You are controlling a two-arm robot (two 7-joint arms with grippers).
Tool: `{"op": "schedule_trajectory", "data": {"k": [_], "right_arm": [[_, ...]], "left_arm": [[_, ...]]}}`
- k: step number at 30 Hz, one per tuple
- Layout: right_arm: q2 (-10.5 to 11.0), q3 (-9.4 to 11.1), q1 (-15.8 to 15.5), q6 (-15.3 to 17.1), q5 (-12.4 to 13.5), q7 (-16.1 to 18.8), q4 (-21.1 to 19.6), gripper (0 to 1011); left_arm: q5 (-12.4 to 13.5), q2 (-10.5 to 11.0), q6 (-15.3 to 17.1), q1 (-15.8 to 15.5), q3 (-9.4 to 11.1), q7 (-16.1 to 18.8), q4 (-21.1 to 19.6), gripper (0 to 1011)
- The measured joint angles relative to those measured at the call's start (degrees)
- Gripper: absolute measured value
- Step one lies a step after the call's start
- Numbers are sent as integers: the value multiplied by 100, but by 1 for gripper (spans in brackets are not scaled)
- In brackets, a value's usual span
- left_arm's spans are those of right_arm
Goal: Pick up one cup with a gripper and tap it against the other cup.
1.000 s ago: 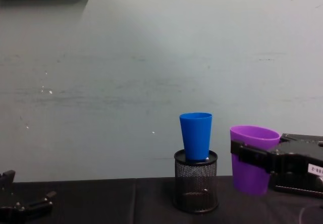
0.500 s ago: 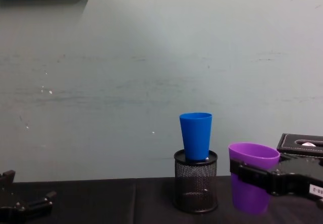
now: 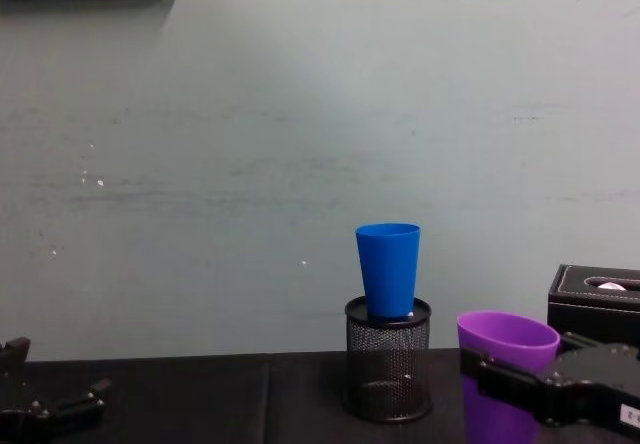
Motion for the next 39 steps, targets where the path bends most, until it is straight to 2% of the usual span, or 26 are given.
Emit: {"op": "schedule_trajectory", "data": {"k": [12,27,39], "right_arm": [[61,-90,-31,-138,-131,123,166,732],[-52,-77,-2,-205,-141,118,514,731],[-93,-59,-1,-223,-132,124,598,732]], "left_arm": [[0,0,0,0,0,0,0,1011],[0,0,0,0,0,0,0,1011],[0,0,0,0,0,0,0,1011]]}}
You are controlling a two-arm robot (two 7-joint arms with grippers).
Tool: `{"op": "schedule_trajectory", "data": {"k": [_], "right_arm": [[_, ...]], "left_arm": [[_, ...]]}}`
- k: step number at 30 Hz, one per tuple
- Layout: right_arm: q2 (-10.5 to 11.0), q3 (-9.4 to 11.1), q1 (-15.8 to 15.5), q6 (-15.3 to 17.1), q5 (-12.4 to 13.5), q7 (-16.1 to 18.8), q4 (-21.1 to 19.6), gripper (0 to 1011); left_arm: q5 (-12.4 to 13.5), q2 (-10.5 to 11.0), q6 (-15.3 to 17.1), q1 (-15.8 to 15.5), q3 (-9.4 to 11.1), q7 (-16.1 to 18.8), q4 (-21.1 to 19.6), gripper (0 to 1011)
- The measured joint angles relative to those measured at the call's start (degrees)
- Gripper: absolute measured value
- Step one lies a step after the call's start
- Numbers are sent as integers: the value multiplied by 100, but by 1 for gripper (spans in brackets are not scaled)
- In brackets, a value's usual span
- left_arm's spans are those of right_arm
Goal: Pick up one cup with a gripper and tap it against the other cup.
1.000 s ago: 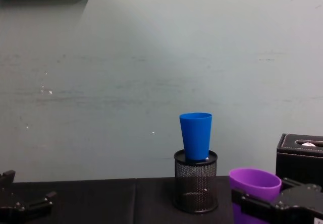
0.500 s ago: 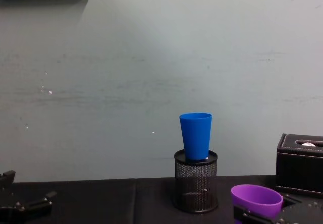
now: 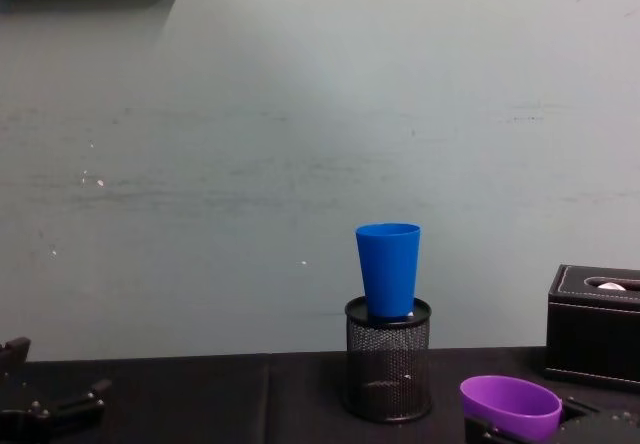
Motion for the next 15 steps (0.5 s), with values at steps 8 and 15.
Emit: {"op": "schedule_trajectory", "data": {"k": [8,15], "right_arm": [[-42,7,11,-35,-7,-16,79,732],[-69,-14,66,-105,-52,-2,187,732]], "left_arm": [[0,0,0,0,0,0,0,1011],[0,0,0,0,0,0,0,1011]]}}
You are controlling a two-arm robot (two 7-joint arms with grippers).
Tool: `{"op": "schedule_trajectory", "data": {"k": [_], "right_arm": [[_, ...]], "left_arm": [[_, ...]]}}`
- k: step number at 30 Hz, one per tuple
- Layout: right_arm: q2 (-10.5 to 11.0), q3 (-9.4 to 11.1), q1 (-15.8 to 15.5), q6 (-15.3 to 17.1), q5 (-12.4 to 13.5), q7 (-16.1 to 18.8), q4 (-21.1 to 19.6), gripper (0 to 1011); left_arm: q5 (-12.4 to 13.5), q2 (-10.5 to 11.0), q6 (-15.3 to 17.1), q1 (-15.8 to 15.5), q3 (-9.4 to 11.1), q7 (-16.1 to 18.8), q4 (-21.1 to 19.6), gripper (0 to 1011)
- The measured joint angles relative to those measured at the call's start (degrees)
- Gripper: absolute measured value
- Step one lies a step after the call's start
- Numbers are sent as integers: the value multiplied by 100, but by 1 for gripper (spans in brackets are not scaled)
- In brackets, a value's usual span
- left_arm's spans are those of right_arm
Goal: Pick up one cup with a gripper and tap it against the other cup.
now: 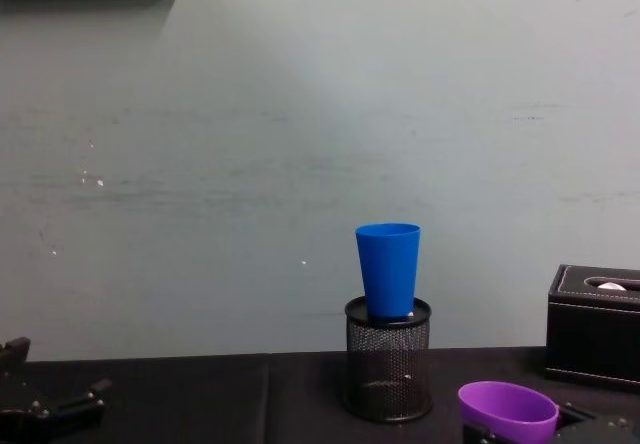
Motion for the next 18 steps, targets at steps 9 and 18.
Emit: {"op": "schedule_trajectory", "data": {"k": [9,18], "right_arm": [[-36,-45,77,-8,-39,44,117,732],[-56,-62,134,-38,-28,105,207,731]], "left_arm": [[0,0,0,0,0,0,0,1011],[0,0,0,0,0,0,0,1011]]}}
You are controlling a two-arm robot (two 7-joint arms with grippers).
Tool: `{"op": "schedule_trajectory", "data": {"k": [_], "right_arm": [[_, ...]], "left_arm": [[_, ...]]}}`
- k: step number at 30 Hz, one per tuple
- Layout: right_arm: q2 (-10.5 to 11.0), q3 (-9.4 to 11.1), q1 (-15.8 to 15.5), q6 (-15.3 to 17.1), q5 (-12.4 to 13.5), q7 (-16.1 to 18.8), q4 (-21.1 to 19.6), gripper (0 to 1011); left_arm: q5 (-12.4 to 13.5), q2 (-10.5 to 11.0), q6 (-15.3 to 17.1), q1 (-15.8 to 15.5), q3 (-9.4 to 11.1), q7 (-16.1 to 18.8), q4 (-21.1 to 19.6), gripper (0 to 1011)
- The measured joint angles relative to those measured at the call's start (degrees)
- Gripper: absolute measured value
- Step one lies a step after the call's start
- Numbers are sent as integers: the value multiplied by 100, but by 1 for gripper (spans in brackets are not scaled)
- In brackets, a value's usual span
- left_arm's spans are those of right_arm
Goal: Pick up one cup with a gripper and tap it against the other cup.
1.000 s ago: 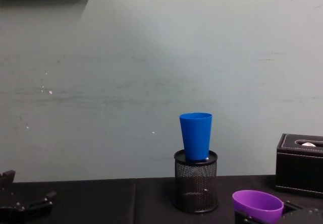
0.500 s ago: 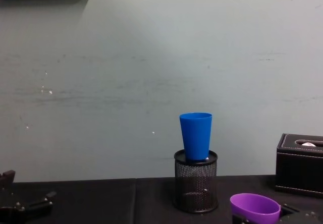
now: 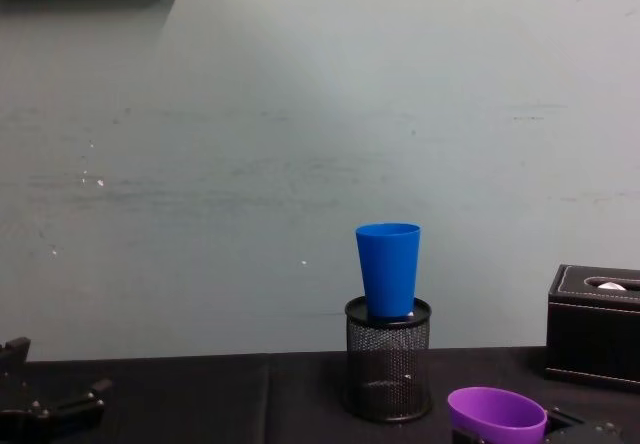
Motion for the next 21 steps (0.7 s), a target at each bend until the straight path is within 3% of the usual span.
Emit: {"op": "schedule_trajectory", "data": {"k": [12,21], "right_arm": [[1,2,-1,8,1,-5,-8,735],[4,4,-5,14,-1,-9,-13,969]], "left_arm": [[0,0,0,0,0,0,0,1011],[0,0,0,0,0,0,0,1011]]}}
